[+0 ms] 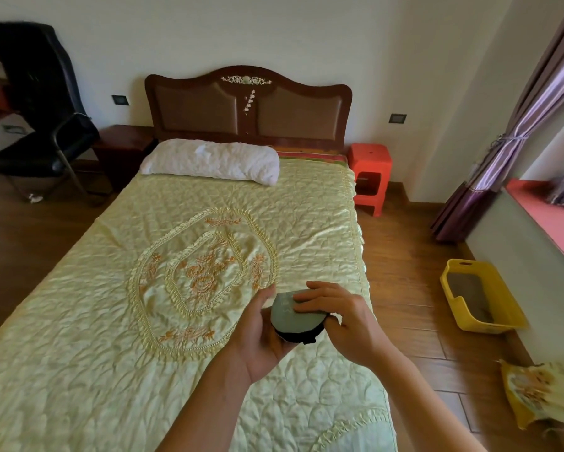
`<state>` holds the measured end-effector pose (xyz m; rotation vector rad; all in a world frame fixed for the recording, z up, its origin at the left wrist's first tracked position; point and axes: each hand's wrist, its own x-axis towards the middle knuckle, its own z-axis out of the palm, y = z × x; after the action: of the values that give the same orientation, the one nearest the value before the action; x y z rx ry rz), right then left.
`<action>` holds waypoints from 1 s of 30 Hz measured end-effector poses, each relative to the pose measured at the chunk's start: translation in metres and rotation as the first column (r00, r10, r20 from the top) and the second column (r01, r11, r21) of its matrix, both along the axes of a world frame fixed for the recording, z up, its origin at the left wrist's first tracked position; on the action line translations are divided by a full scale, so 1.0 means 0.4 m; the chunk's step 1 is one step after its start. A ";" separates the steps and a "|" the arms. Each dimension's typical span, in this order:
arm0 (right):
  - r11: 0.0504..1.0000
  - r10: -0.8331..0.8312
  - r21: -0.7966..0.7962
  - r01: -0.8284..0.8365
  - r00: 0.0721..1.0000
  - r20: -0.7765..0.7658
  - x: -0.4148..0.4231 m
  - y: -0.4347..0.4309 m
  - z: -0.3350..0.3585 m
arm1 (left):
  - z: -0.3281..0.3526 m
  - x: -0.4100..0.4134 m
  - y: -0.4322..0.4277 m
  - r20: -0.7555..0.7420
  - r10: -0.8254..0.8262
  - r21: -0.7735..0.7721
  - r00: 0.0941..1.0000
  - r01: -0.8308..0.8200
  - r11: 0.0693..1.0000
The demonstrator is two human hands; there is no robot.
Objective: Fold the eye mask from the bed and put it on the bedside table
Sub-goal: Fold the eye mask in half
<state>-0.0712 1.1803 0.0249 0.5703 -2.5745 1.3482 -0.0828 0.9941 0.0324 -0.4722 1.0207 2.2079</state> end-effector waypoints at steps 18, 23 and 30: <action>0.740 -0.092 -0.441 0.508 0.726 0.681 0.077 -0.067 -0.005 | -0.027 0.040 -0.021 -0.120 0.034 -0.246 0.992 -0.063 0.967; 0.764 -0.079 -0.410 0.498 0.703 0.707 0.089 -0.101 -0.021 | -0.060 0.063 -0.058 -0.116 0.084 -0.259 0.990 -0.112 0.959; 0.859 0.038 -0.375 0.349 0.687 0.726 0.089 -0.185 -0.046 | -0.082 0.133 -0.142 -0.104 0.288 -0.322 0.952 -0.307 0.896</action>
<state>-0.0356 1.1063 0.0064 -0.3675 -2.4772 2.4100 -0.0296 0.9373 -0.0004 -0.7696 1.4479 2.3261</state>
